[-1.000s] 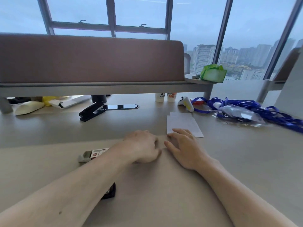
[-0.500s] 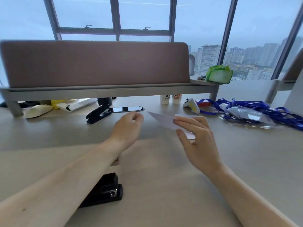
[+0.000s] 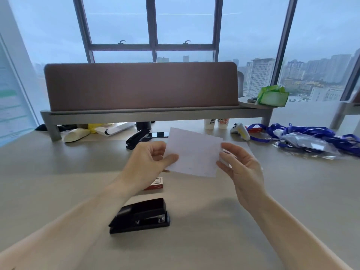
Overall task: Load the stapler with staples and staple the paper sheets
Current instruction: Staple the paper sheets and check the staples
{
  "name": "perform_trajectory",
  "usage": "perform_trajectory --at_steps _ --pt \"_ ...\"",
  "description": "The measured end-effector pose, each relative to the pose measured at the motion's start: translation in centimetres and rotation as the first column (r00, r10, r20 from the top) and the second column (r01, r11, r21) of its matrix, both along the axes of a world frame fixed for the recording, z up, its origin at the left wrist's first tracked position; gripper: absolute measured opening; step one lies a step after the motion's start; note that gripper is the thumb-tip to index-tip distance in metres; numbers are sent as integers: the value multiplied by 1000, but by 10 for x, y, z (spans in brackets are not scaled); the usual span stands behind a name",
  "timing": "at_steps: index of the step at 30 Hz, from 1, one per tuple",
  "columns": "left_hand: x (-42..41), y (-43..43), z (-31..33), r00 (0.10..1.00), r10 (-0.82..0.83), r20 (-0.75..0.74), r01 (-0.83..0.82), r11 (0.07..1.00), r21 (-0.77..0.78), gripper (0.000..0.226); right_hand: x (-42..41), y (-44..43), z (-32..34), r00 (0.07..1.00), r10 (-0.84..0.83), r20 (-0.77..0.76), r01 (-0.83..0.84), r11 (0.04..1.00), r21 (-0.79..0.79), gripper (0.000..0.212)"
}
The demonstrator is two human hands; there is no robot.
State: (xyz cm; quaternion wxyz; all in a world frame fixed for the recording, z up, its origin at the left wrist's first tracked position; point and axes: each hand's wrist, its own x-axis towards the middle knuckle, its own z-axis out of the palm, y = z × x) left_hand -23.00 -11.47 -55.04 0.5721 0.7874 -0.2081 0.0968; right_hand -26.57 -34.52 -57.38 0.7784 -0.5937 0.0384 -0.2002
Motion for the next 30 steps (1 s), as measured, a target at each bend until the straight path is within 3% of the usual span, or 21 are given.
perform_trajectory --at_steps 2,4,6,8,9,11,13,16,17,19,21,26,28,30 --pt "-8 0 3 970 131 207 -140 990 27 5 -3 7 -1 996 -29 -88 29 1000 4 15" --pt "-21 -4 7 824 158 544 -265 956 124 11 -10 19 4 983 53 -178 -27 989 142 28" --pt "-33 -7 8 633 -28 774 -306 909 283 9 -20 32 12 944 285 -165 -218 917 334 51" --pt "-42 -10 5 472 -239 849 -424 782 457 22 -29 41 21 877 471 -95 -395 820 414 62" --pt "-43 -9 2 436 -316 843 -462 725 510 26 -32 45 25 867 489 -95 -417 817 399 58" --pt "-50 -2 -1 516 -377 769 -378 706 599 17 -33 49 23 901 418 -120 -370 882 291 35" --pt "-58 7 0 714 -292 636 -189 794 578 34 -33 49 17 946 290 -145 -265 950 166 16" --pt "-65 13 8 931 73 358 -169 955 244 29 -36 49 10 963 235 -133 -227 972 66 16" --pt "-62 13 12 970 167 176 -193 971 142 26 -37 49 9 965 233 -119 -229 972 43 16" --pt "-56 14 13 968 128 -216 -132 991 -3 26 -40 52 9 963 256 -81 -256 967 12 15" --pt "-55 14 10 932 10 -362 -45 995 -87 17 -41 56 8 959 279 -57 -281 959 -37 15" --pt "-59 12 3 959 10 -284 -45 992 -117 15 -38 52 -1 968 235 -82 -246 956 -161 14" --pt "-56 16 -2 987 154 -46 -156 987 -47 11 -31 45 -8 952 209 -223 -236 967 -99 51" --pt "-55 22 -4 954 192 232 -200 980 12 13 -27 37 -12 893 272 -359 -257 962 90 82"
